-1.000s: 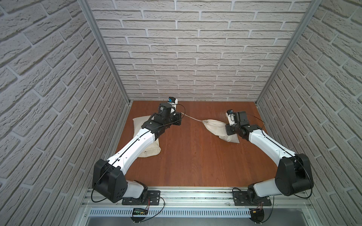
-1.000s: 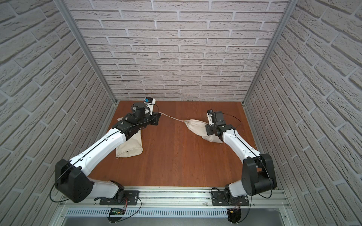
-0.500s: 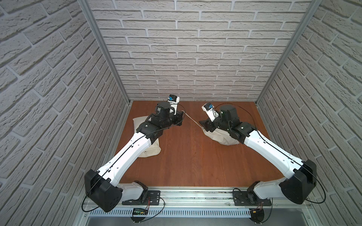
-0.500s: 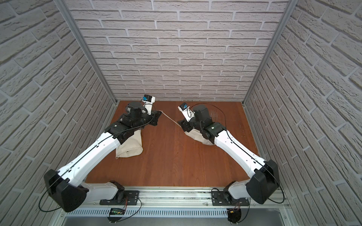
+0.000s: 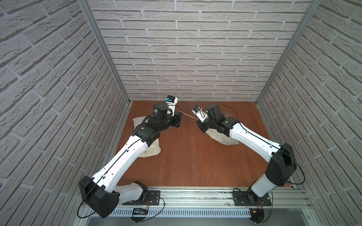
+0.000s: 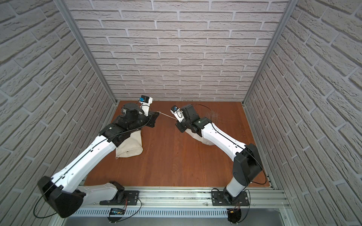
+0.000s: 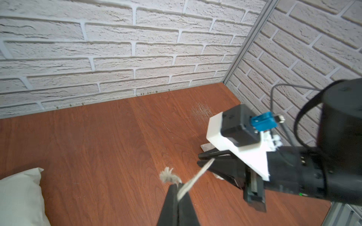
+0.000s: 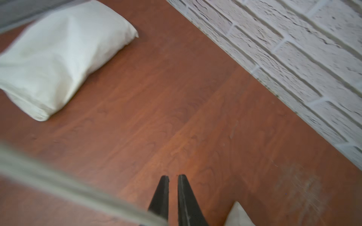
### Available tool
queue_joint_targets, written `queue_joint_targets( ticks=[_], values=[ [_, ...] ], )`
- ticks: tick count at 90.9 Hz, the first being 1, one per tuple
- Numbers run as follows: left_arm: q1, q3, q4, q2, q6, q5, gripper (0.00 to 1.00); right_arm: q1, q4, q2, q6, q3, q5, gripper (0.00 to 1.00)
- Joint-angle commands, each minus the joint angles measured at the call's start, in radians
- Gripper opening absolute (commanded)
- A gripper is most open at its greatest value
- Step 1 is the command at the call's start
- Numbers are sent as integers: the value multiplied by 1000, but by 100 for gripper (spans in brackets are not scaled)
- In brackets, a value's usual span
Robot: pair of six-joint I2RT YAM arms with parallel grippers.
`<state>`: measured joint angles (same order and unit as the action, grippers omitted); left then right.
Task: Close the soil bag
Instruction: Frap the soil bag at the center of the board.
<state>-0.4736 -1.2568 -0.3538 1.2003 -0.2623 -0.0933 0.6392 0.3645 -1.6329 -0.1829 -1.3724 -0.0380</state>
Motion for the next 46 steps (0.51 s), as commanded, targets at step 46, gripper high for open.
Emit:
queue_joint_targets(
  ticks=[46],
  values=[
    [-41,136,105,14,-2,205,0,-402,139,399,255,293,-554,9]
  ],
)
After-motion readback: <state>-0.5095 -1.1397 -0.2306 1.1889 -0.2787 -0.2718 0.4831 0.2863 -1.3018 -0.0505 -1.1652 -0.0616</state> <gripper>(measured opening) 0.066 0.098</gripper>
